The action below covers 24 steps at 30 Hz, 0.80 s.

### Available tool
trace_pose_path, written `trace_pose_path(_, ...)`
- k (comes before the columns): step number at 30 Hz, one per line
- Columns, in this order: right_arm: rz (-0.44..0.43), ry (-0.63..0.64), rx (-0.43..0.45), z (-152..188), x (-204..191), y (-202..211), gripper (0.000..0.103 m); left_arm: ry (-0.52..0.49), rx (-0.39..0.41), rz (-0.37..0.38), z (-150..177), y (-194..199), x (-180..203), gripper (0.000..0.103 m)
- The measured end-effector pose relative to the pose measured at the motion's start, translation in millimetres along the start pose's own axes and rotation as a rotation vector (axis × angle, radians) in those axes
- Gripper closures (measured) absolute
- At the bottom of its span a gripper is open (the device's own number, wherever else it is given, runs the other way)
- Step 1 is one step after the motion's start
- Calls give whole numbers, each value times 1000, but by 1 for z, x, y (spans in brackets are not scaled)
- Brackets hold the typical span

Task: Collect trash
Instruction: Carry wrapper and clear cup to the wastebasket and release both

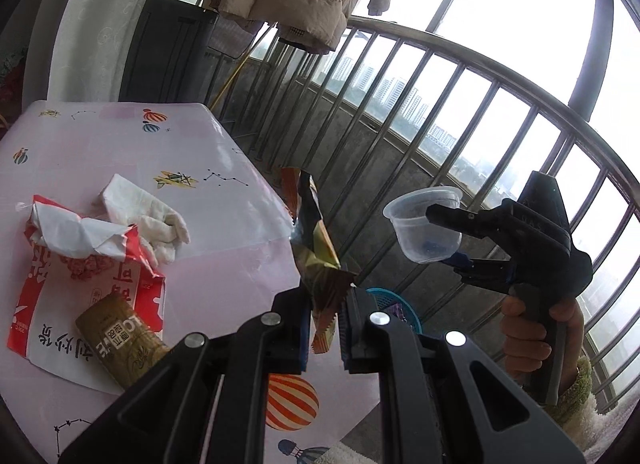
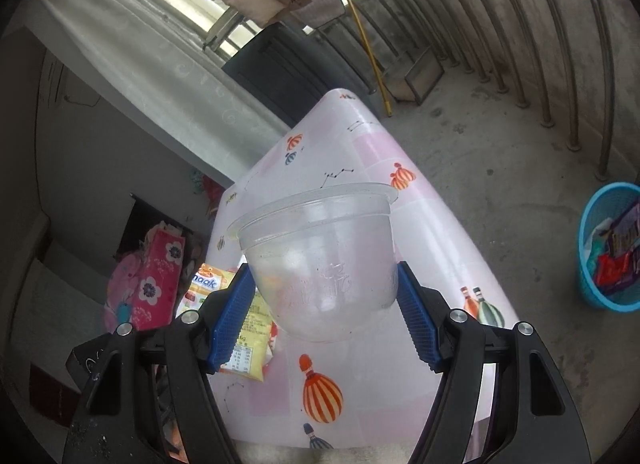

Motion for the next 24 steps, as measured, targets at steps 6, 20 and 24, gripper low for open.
trace_pose_path(6,185,-190,185,-17,100,65,37,-66,-130,124,-23,-65,67,92)
trace_pose_path(20,262,-611,252,-11,280,68,37,-201,-693,177,66,-309,202,92)
trace_pose_path(24,248,-647,233,-21,317,51,35,-228,-776,159,98,-361,219,92)
Point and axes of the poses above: each gripper's, at about its wrist camera, not at the fingertips, and y roughly against the way its jaws point, x to its right, z to its underside, the point moved 9 cm from there along -y, roughly the way its jaws point, and after that the axes turned 3 degrees about y, right-handed, at the moved point
